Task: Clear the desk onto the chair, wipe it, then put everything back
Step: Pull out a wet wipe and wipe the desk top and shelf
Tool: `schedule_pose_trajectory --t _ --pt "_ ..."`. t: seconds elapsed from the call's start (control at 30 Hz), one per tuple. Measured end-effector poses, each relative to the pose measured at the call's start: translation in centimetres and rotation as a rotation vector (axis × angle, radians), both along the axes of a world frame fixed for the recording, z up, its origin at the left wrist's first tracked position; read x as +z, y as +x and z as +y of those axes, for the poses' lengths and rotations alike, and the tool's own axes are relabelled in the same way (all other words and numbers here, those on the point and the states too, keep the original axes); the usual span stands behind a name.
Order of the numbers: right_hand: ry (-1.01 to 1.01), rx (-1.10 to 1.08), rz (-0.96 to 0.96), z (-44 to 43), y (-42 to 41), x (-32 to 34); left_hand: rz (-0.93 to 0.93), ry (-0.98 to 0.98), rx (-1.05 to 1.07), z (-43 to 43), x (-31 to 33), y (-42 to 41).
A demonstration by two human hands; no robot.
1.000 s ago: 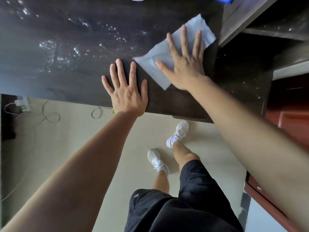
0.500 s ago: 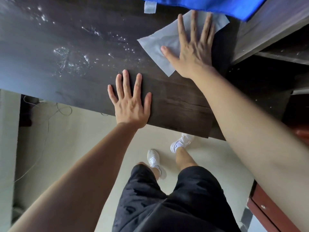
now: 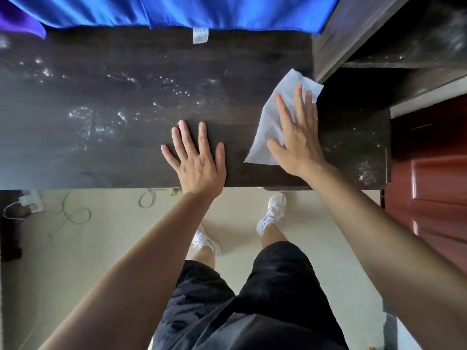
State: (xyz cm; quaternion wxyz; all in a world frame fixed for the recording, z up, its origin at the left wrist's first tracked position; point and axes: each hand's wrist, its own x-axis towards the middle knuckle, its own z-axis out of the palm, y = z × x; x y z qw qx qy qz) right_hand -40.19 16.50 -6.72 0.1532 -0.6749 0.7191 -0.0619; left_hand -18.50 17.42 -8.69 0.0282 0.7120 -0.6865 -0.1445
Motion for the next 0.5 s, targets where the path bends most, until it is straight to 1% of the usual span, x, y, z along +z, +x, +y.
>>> schedule_pose_trajectory --t 0.07,0.13,0.2,0.27,0.3,0.4,0.5 --pt "-0.066 -0.166 -0.024 -0.5 1.6 0.0 0.067 -0.049 -0.037 -0.1 0.2 1.3" --pt "-0.013 -0.247 0.05 -1.4 3.2 -0.6 0.06 -0.128 -0.109 -0.8 0.3 3.9" --pt "0.056 -0.257 0.141 -1.9 5.4 -1.7 0.013 -0.177 -0.183 -2.2 -0.1 7.3" --pt "0.037 -0.209 0.155 -2.2 8.7 -2.2 -0.032 -0.19 -0.229 -3.5 -0.7 10.4" --pt "0.011 -0.15 0.148 -2.4 10.7 -2.3 -0.04 -0.192 -0.236 -4.0 -0.9 11.3" --pt "-0.019 0.009 0.144 -2.7 15.8 -2.5 -0.035 -0.207 -0.225 -4.2 -1.1 11.7" --pt "0.007 0.109 0.153 -2.5 15.2 -2.4 -0.028 -0.204 -0.216 -4.2 -0.8 11.3"
